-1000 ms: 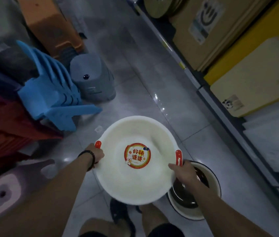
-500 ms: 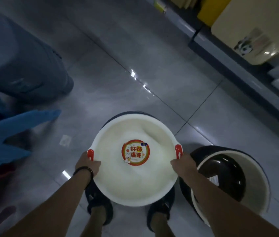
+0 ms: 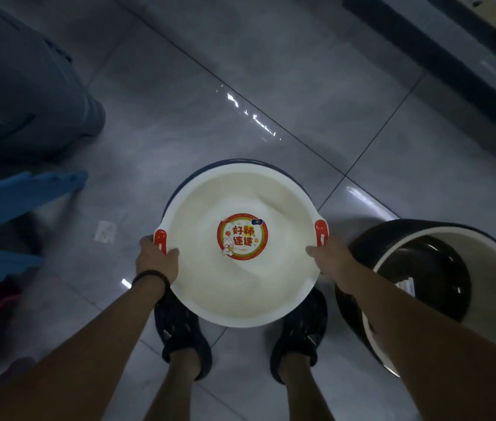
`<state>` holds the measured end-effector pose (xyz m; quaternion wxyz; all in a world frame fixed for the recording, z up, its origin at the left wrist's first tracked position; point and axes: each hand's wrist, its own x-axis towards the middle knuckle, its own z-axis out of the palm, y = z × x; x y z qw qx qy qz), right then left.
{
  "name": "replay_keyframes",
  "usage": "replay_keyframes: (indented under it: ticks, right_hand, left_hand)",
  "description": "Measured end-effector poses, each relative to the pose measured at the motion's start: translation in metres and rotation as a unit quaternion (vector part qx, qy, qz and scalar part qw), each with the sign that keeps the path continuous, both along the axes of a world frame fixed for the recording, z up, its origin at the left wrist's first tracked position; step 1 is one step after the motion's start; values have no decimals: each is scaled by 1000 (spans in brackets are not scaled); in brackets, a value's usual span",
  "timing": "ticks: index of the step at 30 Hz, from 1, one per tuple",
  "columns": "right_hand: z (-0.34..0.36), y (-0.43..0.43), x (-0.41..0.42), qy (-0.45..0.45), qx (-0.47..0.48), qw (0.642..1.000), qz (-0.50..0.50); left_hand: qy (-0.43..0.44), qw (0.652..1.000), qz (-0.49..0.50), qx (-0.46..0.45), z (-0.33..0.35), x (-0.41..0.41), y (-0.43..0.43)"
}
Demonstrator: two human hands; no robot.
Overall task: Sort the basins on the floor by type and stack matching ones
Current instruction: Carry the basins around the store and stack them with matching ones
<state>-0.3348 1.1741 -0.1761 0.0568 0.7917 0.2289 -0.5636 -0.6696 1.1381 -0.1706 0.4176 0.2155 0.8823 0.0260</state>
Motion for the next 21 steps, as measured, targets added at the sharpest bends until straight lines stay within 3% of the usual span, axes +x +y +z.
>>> replay_keyframes:
  ticks: [3, 6, 8, 12, 17, 21]
  right_hand:
    - [2, 3, 8, 72, -20, 987, -139]
    - [-4, -5, 14, 120, 9, 972, -203]
    - [-9, -13, 14, 149, 32, 955, -255]
    - [-21, -23, 18, 192, 56, 930, -308]
    - [-18, -9, 16, 168, 51, 935, -309]
    - [26, 15, 12, 162, 86, 934, -306]
  left_hand:
    - [-123, 988, 88, 17, 0, -23, 7]
    - [-262, 936, 232, 29, -9, -47, 5]
    - [-321, 911, 255, 43, -14, -57, -2]
    - [-367, 884, 281, 65, -26, -60, -16]
    - [-390, 864, 305, 94, -22, -51, -15]
    - [-400, 862, 295, 97, 13, -52, -7]
